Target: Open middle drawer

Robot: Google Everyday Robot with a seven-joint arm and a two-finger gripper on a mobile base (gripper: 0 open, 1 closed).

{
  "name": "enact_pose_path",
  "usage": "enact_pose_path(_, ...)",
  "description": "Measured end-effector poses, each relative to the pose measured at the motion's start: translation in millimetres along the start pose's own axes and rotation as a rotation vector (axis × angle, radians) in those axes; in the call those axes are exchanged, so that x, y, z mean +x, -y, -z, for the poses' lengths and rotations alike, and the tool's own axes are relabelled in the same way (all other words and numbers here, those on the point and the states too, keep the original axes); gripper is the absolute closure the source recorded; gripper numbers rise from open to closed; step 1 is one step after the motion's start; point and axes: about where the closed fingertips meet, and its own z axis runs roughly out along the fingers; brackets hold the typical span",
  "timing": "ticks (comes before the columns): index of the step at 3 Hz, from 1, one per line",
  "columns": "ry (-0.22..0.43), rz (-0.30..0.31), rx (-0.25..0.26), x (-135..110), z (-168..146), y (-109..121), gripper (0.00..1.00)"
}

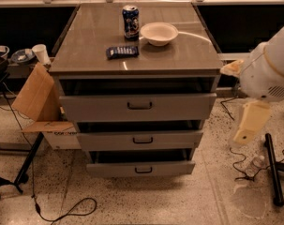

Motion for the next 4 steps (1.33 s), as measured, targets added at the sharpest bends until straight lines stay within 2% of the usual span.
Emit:
enact_pose_path(1,0.049,0.083,-0.072,6.4,-65.5,-15.1,0.0)
enact_pose_path(2,0.101,0.099,-0.097,23.4,-125.9,-24.2,0.0)
enact_pose_path(3,0.098,0.094,-0.067,32.8,-201.8,-18.2,0.0)
enact_pose_path(4,0.046,0.076,-0.028,32.7,-251.1,-0.4,0.0)
